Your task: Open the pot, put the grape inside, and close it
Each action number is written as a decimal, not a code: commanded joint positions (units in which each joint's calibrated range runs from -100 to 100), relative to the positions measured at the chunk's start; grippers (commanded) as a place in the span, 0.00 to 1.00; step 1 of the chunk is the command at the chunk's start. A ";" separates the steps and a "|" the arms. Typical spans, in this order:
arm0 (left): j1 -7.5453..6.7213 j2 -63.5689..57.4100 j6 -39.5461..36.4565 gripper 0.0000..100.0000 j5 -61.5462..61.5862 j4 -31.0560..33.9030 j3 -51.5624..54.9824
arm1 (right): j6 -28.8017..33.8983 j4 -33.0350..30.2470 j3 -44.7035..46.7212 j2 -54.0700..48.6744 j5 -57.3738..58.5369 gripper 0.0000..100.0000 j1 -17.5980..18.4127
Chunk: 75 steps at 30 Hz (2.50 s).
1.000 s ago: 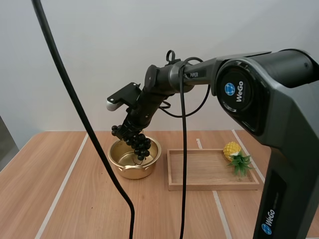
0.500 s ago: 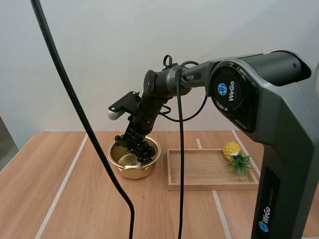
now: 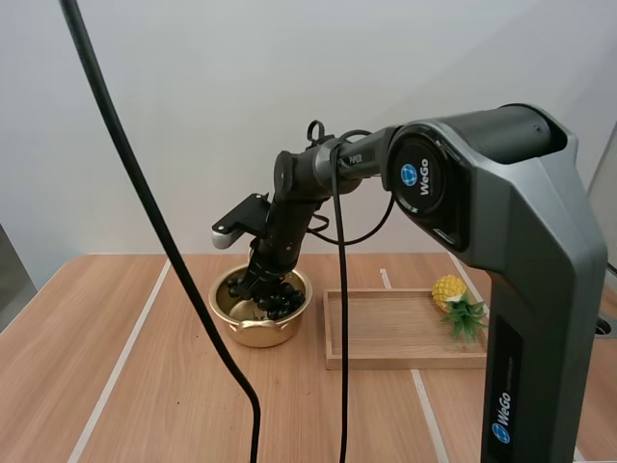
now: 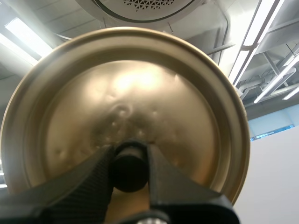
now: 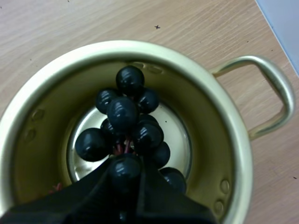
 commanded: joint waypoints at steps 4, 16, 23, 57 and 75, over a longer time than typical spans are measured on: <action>-0.18 -0.51 -0.01 0.00 -1.95 0.53 -0.16 | 0.54 -1.17 0.17 3.08 3.28 0.00 0.03; -0.18 -0.51 -0.01 0.00 -1.95 0.53 -0.16 | 0.54 -1.02 0.17 4.38 0.40 0.00 0.03; -0.18 -0.51 -0.01 0.00 -1.95 0.53 -0.16 | 0.54 -1.02 0.17 5.30 0.38 0.00 0.03; -0.18 -0.51 -0.01 0.00 -1.95 0.53 -0.16 | 1.31 0.99 0.04 -0.92 3.09 1.00 0.03; -0.18 -0.51 -0.01 0.00 -1.95 0.53 -0.16 | 7.77 -4.14 0.04 -27.93 17.99 1.00 0.03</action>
